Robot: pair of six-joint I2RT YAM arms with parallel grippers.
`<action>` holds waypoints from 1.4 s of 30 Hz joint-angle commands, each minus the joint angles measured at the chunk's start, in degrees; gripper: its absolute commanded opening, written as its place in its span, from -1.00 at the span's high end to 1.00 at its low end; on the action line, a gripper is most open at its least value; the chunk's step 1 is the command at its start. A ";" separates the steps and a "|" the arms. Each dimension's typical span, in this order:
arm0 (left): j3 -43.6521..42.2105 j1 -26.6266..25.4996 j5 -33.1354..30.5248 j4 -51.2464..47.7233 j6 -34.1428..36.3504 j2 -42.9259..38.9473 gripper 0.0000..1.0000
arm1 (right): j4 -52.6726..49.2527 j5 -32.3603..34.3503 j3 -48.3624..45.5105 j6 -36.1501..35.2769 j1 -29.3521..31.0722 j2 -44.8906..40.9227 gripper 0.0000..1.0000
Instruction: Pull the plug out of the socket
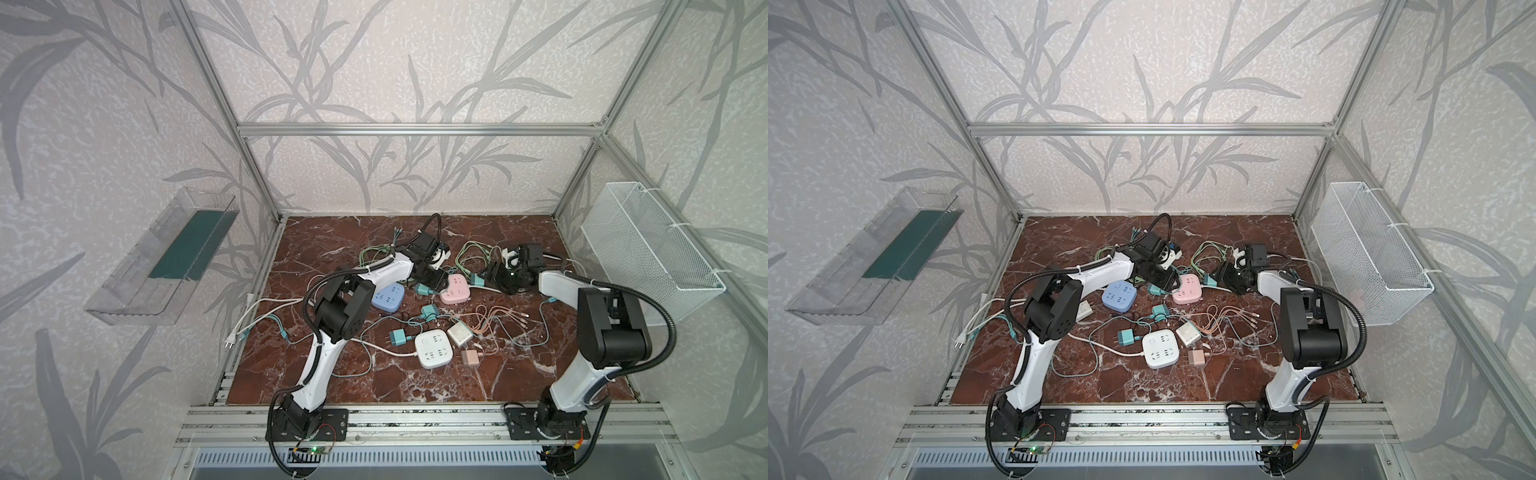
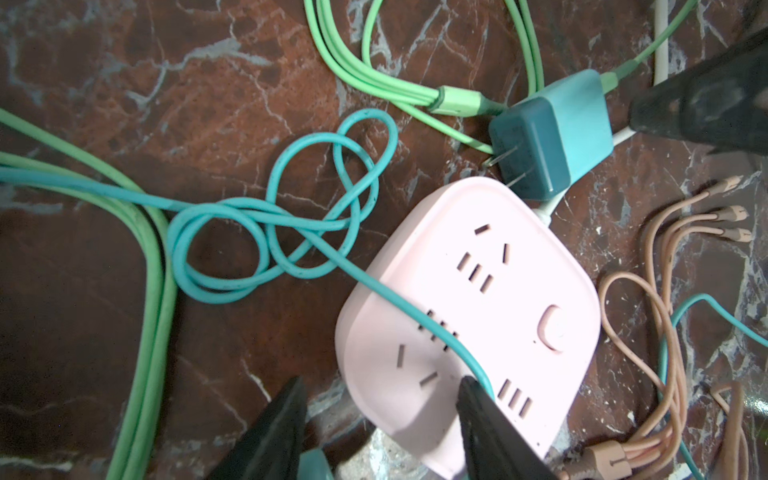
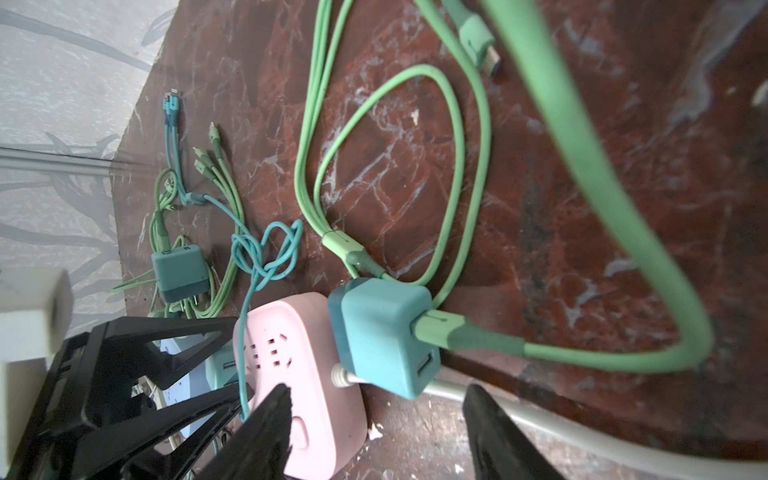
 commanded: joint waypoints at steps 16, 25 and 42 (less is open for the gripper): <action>-7.26 -0.43 -2.50 5.37 0.49 -6.21 -0.48 | 6.19 13.57 -10.82 -11.02 -0.20 -21.91 -0.64; -9.08 -0.64 -3.89 7.51 0.59 -7.70 -0.58 | 12.54 19.77 -18.44 -19.72 -0.20 -31.13 -0.75; -14.01 -0.91 -7.16 12.47 0.38 -11.63 -0.78 | 33.43 22.33 -33.23 -28.95 -0.16 -34.73 -0.82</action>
